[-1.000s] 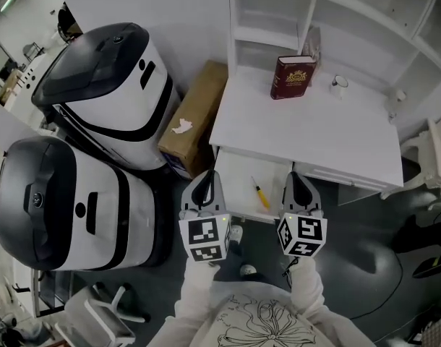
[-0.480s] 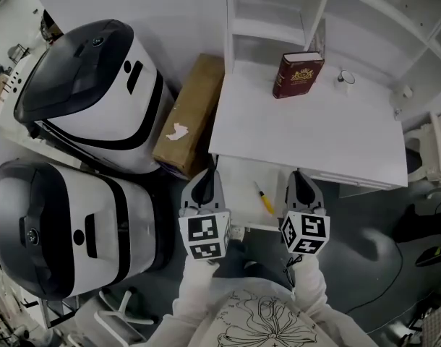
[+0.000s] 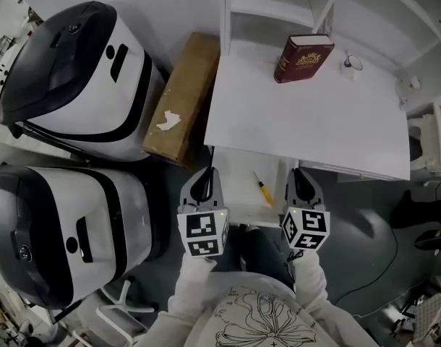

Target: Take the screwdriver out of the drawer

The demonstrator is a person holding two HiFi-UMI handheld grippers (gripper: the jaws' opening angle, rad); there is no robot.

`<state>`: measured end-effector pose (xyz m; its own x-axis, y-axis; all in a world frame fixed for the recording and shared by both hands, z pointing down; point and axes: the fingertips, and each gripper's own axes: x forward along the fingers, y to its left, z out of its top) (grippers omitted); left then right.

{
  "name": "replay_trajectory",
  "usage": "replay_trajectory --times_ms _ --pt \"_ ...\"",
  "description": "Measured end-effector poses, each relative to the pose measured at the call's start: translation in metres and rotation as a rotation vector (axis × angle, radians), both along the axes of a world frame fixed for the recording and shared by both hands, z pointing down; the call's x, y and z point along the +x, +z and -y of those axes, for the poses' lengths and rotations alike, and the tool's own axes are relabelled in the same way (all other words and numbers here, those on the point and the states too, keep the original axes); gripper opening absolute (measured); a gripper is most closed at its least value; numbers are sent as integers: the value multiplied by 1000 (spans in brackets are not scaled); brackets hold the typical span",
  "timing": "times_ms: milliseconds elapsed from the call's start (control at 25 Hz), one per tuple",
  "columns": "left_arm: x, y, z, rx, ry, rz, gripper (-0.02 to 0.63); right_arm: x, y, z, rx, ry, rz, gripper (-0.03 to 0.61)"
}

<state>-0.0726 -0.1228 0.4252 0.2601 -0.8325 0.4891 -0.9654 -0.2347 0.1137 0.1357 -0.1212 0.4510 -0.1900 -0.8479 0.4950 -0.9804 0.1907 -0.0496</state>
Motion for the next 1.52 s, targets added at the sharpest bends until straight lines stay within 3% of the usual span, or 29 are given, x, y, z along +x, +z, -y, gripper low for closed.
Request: replay_trajectory --times_ms 120,920,1120,1520 --pt "1 17 2 -34 4 1 12 -3 18 4 -37 -36 -12 63" --pt "-8 132 -11 -268 -92 22 12 -32 174 2 -368 -324 -91 99" --pt "-4 150 -16 -301 -92 17 12 -41 222 -8 -482 -400 -96 115" --pt "-9 172 -21 -341 -115 14 12 -32 308 -27 -719 -484 -200 126"
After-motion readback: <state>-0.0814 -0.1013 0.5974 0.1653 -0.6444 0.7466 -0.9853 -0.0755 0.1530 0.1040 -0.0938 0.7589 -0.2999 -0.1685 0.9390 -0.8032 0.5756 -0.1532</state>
